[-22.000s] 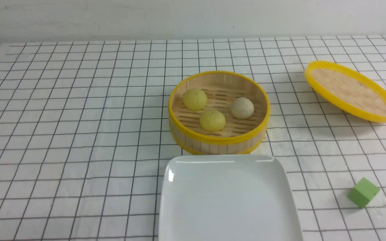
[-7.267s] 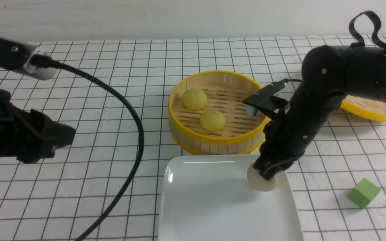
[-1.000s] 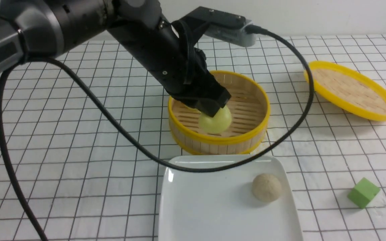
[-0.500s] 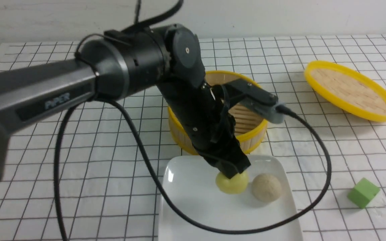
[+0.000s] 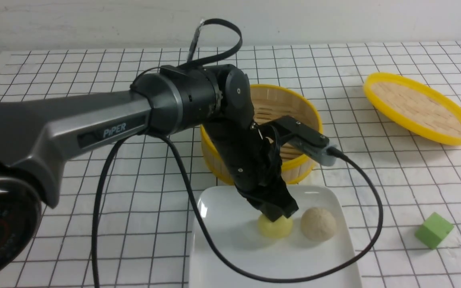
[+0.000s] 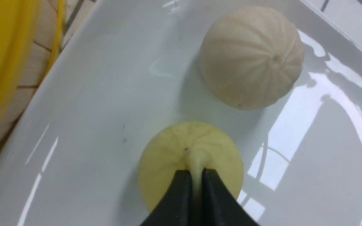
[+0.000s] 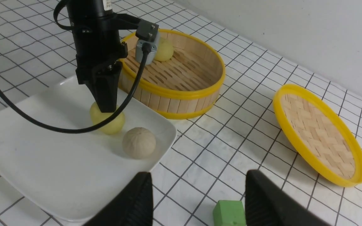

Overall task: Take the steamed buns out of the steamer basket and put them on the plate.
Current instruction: Use the left arm to put the steamed stuffed bun into the plate, then use the left arm to grab the steamed stuffed bun that is closest to it

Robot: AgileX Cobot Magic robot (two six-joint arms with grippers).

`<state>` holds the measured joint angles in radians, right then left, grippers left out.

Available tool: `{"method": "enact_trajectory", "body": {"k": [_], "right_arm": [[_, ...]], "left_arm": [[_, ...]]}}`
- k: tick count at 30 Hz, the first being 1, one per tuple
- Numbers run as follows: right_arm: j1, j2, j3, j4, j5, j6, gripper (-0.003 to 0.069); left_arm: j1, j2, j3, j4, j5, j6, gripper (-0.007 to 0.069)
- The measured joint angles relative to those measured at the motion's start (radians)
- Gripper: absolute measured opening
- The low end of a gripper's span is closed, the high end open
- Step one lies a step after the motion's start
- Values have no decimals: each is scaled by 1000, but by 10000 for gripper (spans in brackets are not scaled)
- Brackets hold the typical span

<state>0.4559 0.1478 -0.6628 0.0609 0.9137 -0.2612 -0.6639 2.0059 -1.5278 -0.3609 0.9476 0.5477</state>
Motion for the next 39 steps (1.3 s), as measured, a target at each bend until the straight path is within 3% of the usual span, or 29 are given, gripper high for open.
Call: {"method": "enact_trajectory", "body": {"k": [4,11,12,15,27,29,36,39], "right_arm": [[0,0,0,0,1,1,403],[0,0,0,0,4,1,403],[0,0,0,0,4,1,402],[0,0,0,0,4,1,402],[0,0,0,0,4,1,402],[0,0,0,0,4,1,402],[0,0,0,0,4,1,400],[0,0,0,0,4,1,400]], "left_arm": [[0,0,0,24,21,0,99],[0,0,0,29,29,0,276],[0,-1,0,31,35,0,328],[0,-5,-15,33,60,0,377],[0,-147,-241,77,157,-98,412],[0,-177,-280,139,177,-134,412],[-1,-242,-326,581,192,-445,410],[0,-230,-326,678,160,-491,409]]}}
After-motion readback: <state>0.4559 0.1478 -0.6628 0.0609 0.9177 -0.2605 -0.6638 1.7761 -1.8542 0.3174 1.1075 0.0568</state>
